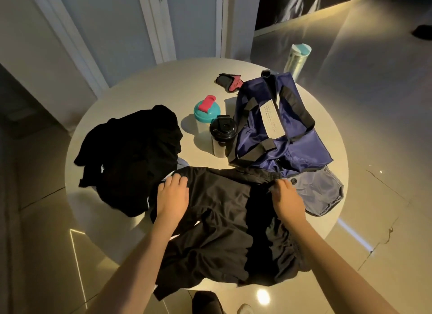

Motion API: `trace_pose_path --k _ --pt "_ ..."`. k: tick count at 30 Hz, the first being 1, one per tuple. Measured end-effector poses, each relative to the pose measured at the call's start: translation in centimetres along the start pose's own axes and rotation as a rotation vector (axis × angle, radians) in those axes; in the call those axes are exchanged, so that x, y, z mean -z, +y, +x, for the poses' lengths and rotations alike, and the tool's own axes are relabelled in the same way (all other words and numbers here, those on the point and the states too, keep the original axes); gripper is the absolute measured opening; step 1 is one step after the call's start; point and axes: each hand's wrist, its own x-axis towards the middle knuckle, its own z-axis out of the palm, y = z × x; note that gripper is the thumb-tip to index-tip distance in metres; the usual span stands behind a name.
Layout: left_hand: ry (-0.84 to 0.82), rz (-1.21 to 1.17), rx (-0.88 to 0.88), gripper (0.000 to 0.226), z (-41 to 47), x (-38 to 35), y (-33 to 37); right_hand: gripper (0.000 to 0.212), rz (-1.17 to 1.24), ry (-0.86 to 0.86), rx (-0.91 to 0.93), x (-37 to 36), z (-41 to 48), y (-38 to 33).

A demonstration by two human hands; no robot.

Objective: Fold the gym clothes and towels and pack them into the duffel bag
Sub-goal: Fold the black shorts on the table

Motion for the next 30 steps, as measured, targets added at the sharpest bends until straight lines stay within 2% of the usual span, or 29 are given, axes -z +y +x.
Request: trace_pose_path --k 5,6,8,10,13,17,21,28,30 --pt "-0.131 0.078 0.065 0.052 3.5 -0.2 -0.9 0.06 0.037 -0.165 -0.148 0.0 5.0 -0.1" --pt "-0.168 0.097 0.082 0.054 4.0 -0.5 -1.2 0.059 0.018 -0.196 -0.159 -0.1 5.5 0.0" --pt "-0.212 0.134 0.096 0.052 4.6 -0.7 -1.8 0.044 -0.036 -0.214 -0.18 -0.7 5.9 0.2" --pt "-0.241 0.187 0.08 0.041 4.9 -0.7 -2.2 0.025 -0.061 -0.165 -0.192 -1.2 5.8 0.6" --pt "-0.264 0.219 0.055 0.022 5.8 -0.5 -2.5 0.013 -0.021 -0.012 -0.17 -1.5 4.9 1.3" --pt "-0.169 0.051 0.074 0.016 7.5 0.2 -2.6 0.011 0.079 0.229 -0.224 0.6 3.7 1.8" --pt "-0.056 -0.031 0.085 0.017 9.8 1.4 -2.4 0.005 0.234 0.348 -0.273 3.7 4.5 2.2" --pt "-0.078 -0.035 0.109 0.018 12.8 2.3 -1.9 0.005 0.331 0.357 -0.274 6.0 7.4 1.5" --pt "-0.042 0.018 0.085 0.024 12.4 2.2 -1.5 0.025 0.361 0.314 -0.294 5.7 7.5 1.3"
